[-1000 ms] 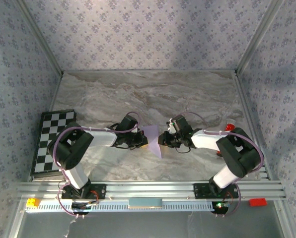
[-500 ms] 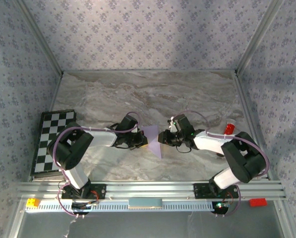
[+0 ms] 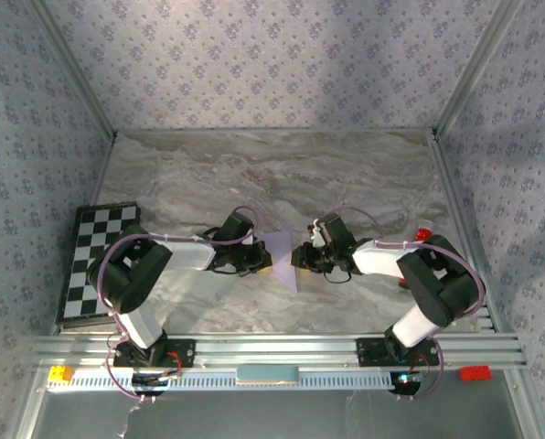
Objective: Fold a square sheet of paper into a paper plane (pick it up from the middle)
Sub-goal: Fourth fold the wing at the center of the table.
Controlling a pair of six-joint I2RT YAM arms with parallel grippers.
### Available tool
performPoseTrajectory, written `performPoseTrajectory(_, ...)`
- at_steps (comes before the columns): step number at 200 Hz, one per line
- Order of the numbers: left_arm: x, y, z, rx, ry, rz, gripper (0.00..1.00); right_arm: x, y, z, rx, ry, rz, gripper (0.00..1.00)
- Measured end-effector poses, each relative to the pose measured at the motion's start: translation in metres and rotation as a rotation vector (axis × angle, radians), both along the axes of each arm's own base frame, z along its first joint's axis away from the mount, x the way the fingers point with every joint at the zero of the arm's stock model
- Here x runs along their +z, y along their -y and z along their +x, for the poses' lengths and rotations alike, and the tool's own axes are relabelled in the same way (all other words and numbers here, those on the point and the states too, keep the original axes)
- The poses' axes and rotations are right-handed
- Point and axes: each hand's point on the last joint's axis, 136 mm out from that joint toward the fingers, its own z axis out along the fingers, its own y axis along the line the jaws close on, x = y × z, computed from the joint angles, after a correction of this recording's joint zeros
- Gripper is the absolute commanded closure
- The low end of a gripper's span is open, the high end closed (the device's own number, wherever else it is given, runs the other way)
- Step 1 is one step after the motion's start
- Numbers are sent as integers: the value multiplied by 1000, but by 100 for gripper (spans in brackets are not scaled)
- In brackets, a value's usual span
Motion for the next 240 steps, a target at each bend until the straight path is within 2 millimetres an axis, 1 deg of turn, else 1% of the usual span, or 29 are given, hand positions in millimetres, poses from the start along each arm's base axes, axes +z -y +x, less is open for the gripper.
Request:
performPoseTrajectory(25, 0, 0, 0, 0, 0, 0, 98, -1, -1, 0, 3, -5, 3, 86)
performPoseTrajectory(45, 1, -2, -1, 2, -4, 7, 95, 0, -2, -1, 11, -4, 10, 92)
performPoseTrajectory(67, 3, -3, -2, 3, -9, 18, 89, 0, -3, -1, 15, 1, 12, 95)
performPoseTrajectory(88, 9, -5, -1, 3, 7, 29, 80, 1, -3, 0, 16, 5, 14, 97)
performPoseTrajectory(98, 15, -7, 1, 10, 18, 29, 73, 2, -4, 0, 18, 7, 17, 98)
performPoseTrajectory(117, 27, -12, 5, 18, 45, 25, 63, 8, -5, 0, 20, 19, 28, 98)
performPoseTrajectory(127, 31, -16, 9, 30, 56, 27, 59, 12, -5, 1, 21, 28, 37, 98)
performPoseTrajectory(150, 37, -28, 19, 68, 68, 24, 56, 20, -7, 2, 26, 53, 72, 98)
performPoseTrajectory(179, 38, -39, 28, 104, 54, 14, 55, 22, -5, 1, 27, 54, 93, 97)
performPoseTrajectory(203, 38, -41, 29, 106, 44, 4, 55, 20, -2, 1, 21, 46, 84, 92)
performPoseTrajectory(240, 38, -39, 27, 98, 36, -4, 55, 14, 3, -3, 18, 18, 59, 87)
